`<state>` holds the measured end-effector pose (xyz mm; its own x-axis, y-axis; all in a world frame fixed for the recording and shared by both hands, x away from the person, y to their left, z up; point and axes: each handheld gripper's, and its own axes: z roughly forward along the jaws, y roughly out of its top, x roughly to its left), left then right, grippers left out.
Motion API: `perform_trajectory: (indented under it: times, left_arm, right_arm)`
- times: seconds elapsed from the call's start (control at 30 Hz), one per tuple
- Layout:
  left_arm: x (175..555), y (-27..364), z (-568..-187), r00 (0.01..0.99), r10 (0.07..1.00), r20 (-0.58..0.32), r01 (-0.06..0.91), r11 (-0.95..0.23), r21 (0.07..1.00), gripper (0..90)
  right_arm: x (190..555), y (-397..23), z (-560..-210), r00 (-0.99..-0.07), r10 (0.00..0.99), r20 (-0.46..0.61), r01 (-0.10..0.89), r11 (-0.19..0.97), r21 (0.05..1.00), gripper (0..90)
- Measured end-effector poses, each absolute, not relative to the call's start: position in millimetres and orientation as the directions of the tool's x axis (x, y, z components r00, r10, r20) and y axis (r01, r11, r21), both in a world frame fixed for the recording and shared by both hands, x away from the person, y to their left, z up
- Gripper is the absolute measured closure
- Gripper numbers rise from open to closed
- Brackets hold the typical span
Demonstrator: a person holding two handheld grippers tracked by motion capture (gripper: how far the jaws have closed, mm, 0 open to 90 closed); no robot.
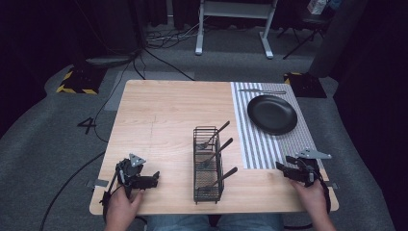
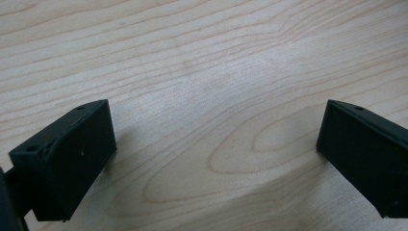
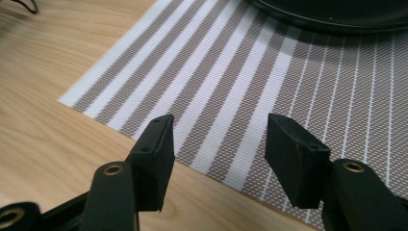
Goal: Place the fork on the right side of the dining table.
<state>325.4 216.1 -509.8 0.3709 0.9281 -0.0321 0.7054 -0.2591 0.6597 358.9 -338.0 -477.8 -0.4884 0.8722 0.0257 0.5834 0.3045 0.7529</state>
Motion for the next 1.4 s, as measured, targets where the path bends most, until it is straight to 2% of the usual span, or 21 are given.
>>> perform_trajectory:
  times: [0.27,0.43,0.63,0.97,1.4]
  left_arm:
    - [326,217,-510,0.391,0.92,-0.032,0.699,-0.274,0.661,0.2]
    - [327,217,-510,0.391,0.92,-0.03,0.697,-0.275,0.662,0.2]
    - [327,218,-510,0.395,0.918,-0.031,0.696,-0.277,0.662,0.2]
    - [327,219,-510,0.41,0.912,-0.033,0.694,-0.288,0.66,0.2]
    - [327,222,-510,0.435,0.9,-0.031,0.683,-0.307,0.663,0.3]
  right_arm:
    - [346,-328,-452,-0.526,0.846,0.085,0.59,0.292,0.753,44.7]
    - [338,-317,-430,-0.552,0.831,0.063,0.554,0.309,0.773,45.0]
    - [334,-308,-417,-0.558,0.826,0.079,0.561,0.305,0.77,45.7]
    - [323,-290,-382,-0.633,0.77,0.081,0.527,0.352,0.774,46.4]
    - [310,-262,-358,-0.725,0.681,0.107,0.474,0.38,0.795,47.8]
